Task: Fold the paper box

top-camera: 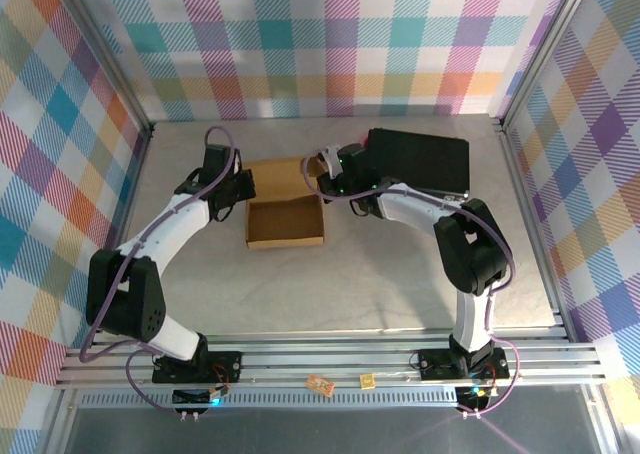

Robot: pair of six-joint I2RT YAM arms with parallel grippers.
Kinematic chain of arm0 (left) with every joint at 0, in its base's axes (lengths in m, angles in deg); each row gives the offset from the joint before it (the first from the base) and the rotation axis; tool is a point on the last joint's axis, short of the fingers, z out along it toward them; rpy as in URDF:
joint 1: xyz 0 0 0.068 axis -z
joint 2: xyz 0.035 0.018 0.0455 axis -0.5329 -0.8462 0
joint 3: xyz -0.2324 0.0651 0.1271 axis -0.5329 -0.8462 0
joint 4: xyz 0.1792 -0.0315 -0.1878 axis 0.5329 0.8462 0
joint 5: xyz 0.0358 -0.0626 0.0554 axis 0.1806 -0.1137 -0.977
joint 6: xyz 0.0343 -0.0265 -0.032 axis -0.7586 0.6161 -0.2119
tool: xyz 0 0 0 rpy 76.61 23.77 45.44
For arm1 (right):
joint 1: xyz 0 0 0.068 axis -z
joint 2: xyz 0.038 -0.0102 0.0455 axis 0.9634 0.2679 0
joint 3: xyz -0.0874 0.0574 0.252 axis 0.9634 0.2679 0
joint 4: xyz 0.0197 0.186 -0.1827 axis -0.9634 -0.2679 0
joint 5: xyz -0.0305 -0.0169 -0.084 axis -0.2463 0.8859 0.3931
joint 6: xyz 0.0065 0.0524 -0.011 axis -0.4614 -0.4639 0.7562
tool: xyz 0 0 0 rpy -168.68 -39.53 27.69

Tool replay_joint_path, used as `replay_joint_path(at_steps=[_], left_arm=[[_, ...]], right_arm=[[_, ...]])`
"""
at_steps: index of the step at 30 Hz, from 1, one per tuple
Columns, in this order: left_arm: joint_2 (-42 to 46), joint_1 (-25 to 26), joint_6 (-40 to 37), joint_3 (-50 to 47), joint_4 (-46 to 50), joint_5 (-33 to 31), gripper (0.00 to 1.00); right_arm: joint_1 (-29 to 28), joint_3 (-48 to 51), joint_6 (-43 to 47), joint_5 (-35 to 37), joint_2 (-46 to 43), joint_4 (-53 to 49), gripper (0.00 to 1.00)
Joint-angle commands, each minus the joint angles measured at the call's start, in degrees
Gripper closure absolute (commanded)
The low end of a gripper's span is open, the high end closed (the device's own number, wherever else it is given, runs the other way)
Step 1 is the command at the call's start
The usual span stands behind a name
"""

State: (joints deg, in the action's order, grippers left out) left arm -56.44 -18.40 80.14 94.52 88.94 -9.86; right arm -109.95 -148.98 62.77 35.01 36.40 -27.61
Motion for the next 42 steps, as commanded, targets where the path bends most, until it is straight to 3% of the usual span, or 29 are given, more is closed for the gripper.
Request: replay_joint_path(at_steps=[1, 12, 26, 39, 42], left_arm=[[4.86, 0.87, 3.93, -3.99, -14.42, 0.86, 1.00], [12.81, 1.27, 6.76, -19.19, -25.05, -0.25, 1.00], [16.17, 3.61, 6.97, -32.13, -35.26, -3.47, 1.00], [20.05, 8.42, 5.85, -40.04, -37.07, -8.74, 1.00], [20.71, 8.78, 4.18, -40.76, -36.16, -9.46, 1.00]], right_arm=[[-0.54, 2.10, -5.62, 2.58, -1.43, 11.22, 1.00], [-1.58, 6.76, -9.17, 2.68, -0.35, 20.25, 1.00], [-2.22, 13.06, -8.13, 2.56, 0.98, 27.07, 1.00], [-3.43, 20.93, -10.55, 4.84, -0.65, 32.68, 1.00], [-3.45, 22.39, -10.31, 5.33, -1.80, 32.88, 0.93]])
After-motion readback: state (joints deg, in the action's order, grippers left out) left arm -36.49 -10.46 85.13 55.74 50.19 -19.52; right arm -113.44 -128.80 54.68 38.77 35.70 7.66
